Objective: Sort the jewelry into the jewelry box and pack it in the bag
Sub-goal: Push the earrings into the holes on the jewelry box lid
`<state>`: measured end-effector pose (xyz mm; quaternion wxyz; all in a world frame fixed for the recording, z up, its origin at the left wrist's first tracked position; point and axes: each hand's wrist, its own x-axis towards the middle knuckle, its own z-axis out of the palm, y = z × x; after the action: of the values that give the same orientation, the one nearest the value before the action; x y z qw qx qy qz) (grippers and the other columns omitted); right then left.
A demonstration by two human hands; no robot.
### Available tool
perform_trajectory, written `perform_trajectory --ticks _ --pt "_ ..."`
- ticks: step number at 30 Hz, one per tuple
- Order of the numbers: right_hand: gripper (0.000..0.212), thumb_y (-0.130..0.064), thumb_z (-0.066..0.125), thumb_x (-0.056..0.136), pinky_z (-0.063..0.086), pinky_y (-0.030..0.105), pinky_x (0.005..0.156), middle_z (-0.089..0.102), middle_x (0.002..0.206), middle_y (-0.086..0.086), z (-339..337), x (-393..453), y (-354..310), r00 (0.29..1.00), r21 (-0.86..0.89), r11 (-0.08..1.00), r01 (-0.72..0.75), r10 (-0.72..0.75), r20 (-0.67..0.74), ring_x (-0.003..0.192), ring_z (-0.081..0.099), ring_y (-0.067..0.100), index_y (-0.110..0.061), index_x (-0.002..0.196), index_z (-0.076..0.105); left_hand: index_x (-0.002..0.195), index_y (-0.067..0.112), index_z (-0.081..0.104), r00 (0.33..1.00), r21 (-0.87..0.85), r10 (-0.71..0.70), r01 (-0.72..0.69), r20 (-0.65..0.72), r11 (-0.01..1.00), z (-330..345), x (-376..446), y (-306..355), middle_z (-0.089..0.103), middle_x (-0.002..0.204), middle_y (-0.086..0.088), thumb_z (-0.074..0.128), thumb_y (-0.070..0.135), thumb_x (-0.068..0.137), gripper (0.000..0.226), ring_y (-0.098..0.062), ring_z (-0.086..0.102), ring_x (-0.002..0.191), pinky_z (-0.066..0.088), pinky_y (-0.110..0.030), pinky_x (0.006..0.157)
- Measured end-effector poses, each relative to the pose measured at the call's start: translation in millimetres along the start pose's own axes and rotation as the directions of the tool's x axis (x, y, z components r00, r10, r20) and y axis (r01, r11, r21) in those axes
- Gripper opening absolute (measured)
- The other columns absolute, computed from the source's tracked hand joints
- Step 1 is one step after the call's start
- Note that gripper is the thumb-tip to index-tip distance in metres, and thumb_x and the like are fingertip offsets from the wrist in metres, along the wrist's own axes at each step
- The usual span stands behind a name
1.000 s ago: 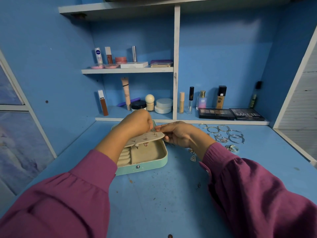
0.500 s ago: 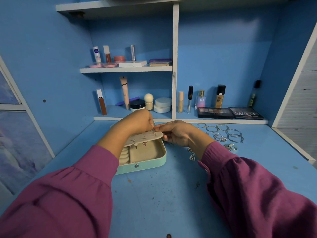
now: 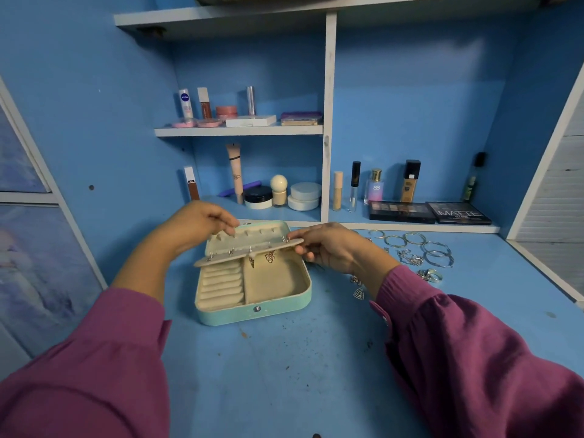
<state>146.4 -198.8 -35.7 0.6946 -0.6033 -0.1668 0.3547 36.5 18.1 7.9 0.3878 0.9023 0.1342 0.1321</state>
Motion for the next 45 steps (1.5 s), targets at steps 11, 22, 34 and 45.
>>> perform_trajectory --ticks 11,22,34,45 --pt "0.009 -0.008 0.065 0.088 0.039 0.014 0.041 0.071 0.075 0.009 13.9 5.0 8.7 0.977 -0.108 0.981 0.162 -0.175 -0.122 0.043 0.051 0.004 0.001 0.088 0.067 0.103 0.009 0.066 0.991 -0.384 -0.102 0.126 0.082 0.915 -4.4 -27.2 -55.6 0.075 0.096 -0.004 0.064 -0.014 0.077 0.035 -0.016 0.069 0.096 0.049 -0.025 0.088" --pt "0.005 -0.021 0.065 0.089 0.047 0.023 0.068 0.069 0.094 0.005 18.9 3.8 12.2 0.932 -0.503 0.834 0.225 -0.335 -0.138 0.080 0.058 0.015 -0.019 0.094 0.066 0.090 0.017 0.069 0.986 -0.433 -0.134 0.079 -0.099 0.898 15.5 -20.0 -60.7 0.075 0.081 0.010 0.067 0.000 0.083 0.019 -0.004 0.070 0.077 0.051 -0.026 0.083" --pt "0.017 -0.019 0.059 0.093 0.038 0.018 0.061 0.062 0.091 0.003 28.3 6.5 14.4 0.902 -0.654 0.728 0.206 -0.400 -0.161 0.078 0.053 0.011 -0.007 0.104 0.065 0.089 0.020 0.068 0.984 -0.443 -0.129 0.061 -0.125 0.894 21.5 -18.8 -61.3 0.073 0.080 0.013 0.064 -0.001 0.085 0.022 -0.013 0.068 0.090 0.050 -0.032 0.090" --pt "0.017 -0.024 0.068 0.087 0.042 0.023 0.060 0.060 0.079 -0.001 18.3 -4.1 9.6 0.909 -0.694 0.689 0.208 -0.399 -0.123 0.066 0.051 0.012 -0.008 0.090 0.067 0.088 0.009 0.069 0.962 -0.492 -0.139 0.005 -0.236 0.871 29.6 -27.3 -57.8 0.073 0.085 0.004 0.067 0.001 0.083 0.009 -0.013 0.070 0.081 0.053 -0.025 0.079"
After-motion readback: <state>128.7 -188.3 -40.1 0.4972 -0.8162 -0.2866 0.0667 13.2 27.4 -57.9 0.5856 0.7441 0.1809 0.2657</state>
